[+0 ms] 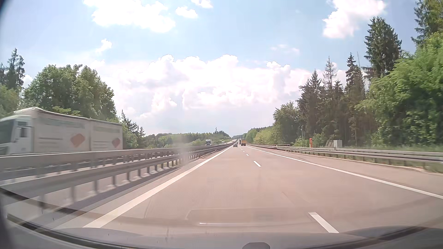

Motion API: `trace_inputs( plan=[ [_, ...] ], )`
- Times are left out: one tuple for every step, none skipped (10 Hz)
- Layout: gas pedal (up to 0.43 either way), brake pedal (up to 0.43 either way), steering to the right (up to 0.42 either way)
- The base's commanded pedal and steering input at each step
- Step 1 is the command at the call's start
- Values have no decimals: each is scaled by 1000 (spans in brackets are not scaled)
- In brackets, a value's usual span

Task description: Follow the waypoints while adhering to traffic rules and regulations

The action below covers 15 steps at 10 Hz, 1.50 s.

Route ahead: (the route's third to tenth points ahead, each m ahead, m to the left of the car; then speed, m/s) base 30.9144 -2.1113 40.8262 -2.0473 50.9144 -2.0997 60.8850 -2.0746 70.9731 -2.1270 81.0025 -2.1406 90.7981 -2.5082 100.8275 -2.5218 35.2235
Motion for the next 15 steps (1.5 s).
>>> trace_inputs(
  plan=[
    [287,0,-1],
    [287,0,-2],
    [280,0,-1],
    [280,0,-1],
    [268,0,-1],
    [260,0,-2],
    [260,0,-2],
    [260,0,-1],
    [260,0,-1],
    [260,0,-2],
    [260,0,-1],
    [260,0,-1],
    [268,0,-2],
    [268,0,-2],
    [268,0,-1]
  ],
)
